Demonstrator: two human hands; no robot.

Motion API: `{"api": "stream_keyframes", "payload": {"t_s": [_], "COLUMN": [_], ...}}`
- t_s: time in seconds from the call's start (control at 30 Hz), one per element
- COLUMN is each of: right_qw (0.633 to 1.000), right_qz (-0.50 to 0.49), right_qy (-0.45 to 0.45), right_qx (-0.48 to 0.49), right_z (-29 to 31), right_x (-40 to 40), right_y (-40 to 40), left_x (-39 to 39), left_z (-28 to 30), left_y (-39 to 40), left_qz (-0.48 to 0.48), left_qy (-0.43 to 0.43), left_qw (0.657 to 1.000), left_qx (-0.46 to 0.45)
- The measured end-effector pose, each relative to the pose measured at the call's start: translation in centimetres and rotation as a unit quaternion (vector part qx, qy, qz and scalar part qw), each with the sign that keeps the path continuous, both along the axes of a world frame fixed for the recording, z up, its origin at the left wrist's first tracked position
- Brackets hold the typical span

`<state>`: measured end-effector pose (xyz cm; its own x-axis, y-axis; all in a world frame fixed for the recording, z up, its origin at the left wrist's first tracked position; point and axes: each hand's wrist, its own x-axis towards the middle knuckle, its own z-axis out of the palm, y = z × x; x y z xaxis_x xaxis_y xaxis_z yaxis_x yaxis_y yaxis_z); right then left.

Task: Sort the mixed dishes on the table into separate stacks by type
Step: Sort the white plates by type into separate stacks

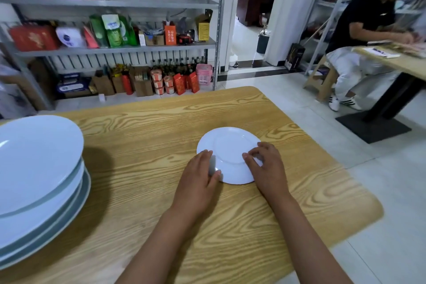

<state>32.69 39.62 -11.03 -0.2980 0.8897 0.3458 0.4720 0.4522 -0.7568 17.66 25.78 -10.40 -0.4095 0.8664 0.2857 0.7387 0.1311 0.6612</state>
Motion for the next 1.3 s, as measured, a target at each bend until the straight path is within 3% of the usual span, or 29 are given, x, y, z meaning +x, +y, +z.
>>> {"api": "stream_keyframes", "payload": {"t_s": [0.1,0.17,0.23,0.43,0.6,0.77,0.83,0.9,1.0,1.07,1.17,1.23,1.3], "right_qw": [0.989,0.98,0.972,0.907,0.853,0.812,0.823,0.871,0.95,0.972,0.939,0.912,0.907], "right_qz": [-0.129,-0.143,-0.122,-0.114,-0.009,0.138,0.138,0.102,0.136,0.162,0.168,0.178,0.205], "right_qy": [-0.069,-0.121,-0.116,0.094,0.199,0.315,0.341,0.341,0.255,0.166,0.023,0.017,0.038], "right_qx": [-0.011,-0.069,-0.163,-0.395,-0.482,-0.472,-0.433,-0.339,-0.123,0.029,0.301,0.368,0.366], "right_z": [0.9,2.0,3.2,7.0,7.3,8.1,9.1,10.6,13.0,13.6,13.3,12.9,12.7], "right_x": [-0.1,-0.4,-1.1,-1.6,-0.9,-1.1,-1.5,-2.0,-3.5,-4.6,-6.4,-7.6,-8.7], "right_y": [-0.4,-0.8,-0.9,0.9,0.7,-1.7,-3.1,-4.9,-8.2,-10.0,-11.4,-12.4,-13.8], "left_x": [-0.1,-0.3,-0.5,-1.3,-1.7,-1.5,-1.5,-2.0,-3.2,-3.7,-4.6,-5.6,-6.8], "left_z": [-0.3,-0.4,-0.4,-0.5,-0.1,0.9,2.1,4.2,7.7,9.6,11.2,11.5,11.3], "left_y": [-0.2,-0.3,-0.3,-0.8,-0.9,-1.4,-2.0,-3.1,-5.6,-7.6,-10.1,-11.7,-13.1], "left_qz": [-0.002,-0.002,-0.008,-0.009,0.007,0.014,0.023,0.048,0.062,0.074,0.092,0.107,0.116], "left_qy": [0.003,-0.002,-0.005,-0.039,-0.105,-0.12,-0.095,-0.069,-0.005,0.053,0.116,0.142,0.161], "left_qw": [1.0,1.0,1.0,0.999,0.994,0.992,0.994,0.992,0.987,0.982,0.973,0.968,0.967], "left_qx": [-0.006,-0.008,-0.011,0.002,0.036,0.042,0.055,0.094,0.146,0.163,0.179,0.174,0.162]}}
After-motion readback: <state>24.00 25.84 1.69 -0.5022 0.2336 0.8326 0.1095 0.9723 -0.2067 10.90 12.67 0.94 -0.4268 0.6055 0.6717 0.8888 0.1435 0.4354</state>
